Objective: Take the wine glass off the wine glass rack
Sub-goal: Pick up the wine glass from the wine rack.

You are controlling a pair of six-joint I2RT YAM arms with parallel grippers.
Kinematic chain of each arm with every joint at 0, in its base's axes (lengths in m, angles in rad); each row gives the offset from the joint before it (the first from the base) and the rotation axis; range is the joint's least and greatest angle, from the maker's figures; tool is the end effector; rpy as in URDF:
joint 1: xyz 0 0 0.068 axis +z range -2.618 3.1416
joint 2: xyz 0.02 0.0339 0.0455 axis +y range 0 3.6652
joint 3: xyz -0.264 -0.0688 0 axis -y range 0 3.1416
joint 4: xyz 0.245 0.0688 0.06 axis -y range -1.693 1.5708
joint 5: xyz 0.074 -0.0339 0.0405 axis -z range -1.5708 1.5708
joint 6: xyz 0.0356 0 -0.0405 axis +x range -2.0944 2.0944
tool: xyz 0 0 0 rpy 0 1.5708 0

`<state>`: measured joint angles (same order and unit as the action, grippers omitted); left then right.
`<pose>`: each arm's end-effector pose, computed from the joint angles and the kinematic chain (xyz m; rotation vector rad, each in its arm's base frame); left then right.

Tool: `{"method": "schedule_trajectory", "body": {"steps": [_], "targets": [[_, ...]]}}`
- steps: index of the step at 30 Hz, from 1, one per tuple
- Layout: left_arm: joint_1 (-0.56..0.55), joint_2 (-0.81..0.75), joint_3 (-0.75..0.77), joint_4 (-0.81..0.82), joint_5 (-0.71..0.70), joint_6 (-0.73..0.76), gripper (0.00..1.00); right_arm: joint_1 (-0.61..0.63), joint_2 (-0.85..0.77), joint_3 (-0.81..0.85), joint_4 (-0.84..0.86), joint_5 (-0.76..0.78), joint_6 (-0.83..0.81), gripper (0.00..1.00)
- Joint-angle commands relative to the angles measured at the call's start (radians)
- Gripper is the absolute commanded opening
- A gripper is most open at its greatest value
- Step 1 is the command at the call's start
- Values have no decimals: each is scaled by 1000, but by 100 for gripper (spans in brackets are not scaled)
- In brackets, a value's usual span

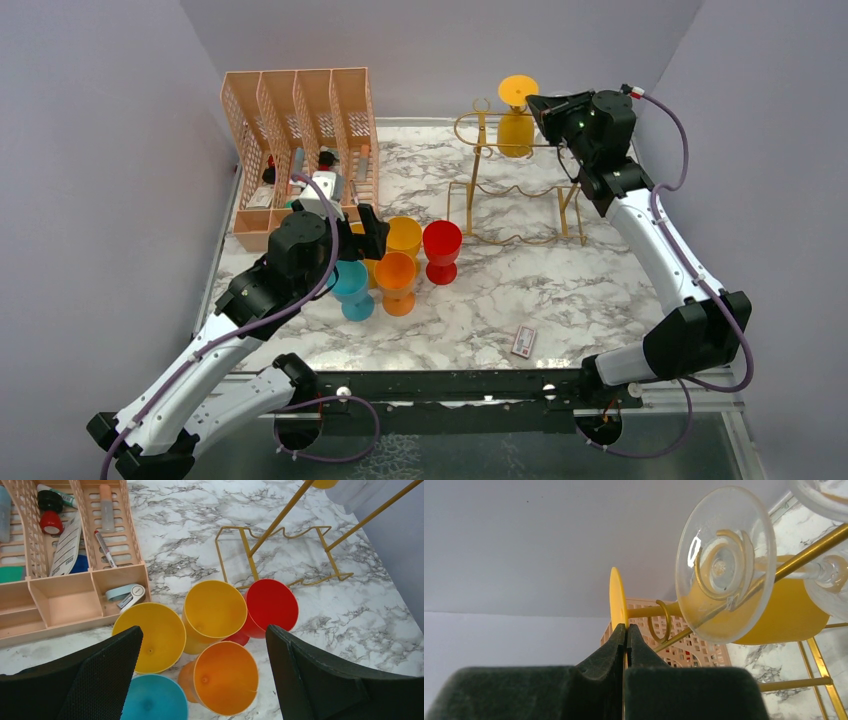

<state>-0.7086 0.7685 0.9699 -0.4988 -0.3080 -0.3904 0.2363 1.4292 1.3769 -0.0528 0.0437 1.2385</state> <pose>0.1296 -0.0969 0.3732 0.0843 1.8789 -0.4742 0.3304 0.0780 0.4105 0.8920 1.5551 1.0557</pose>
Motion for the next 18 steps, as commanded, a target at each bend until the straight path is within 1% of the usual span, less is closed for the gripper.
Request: {"method": "schedule_trajectory", "body": {"steps": [1,6,13,18], "targets": [[3,-2,15,6,-1,-12,99,1,-4,18,71,58,42,1],[3,-4,9,7,-3,-18,99,1,5,27,75,69,61,1],[3,4,12,7,-11,-21,99,3,4,6,84,87,154,1],[3,12,11,7,-6,-29,99,4,8,24,75,93,160,1]]}}
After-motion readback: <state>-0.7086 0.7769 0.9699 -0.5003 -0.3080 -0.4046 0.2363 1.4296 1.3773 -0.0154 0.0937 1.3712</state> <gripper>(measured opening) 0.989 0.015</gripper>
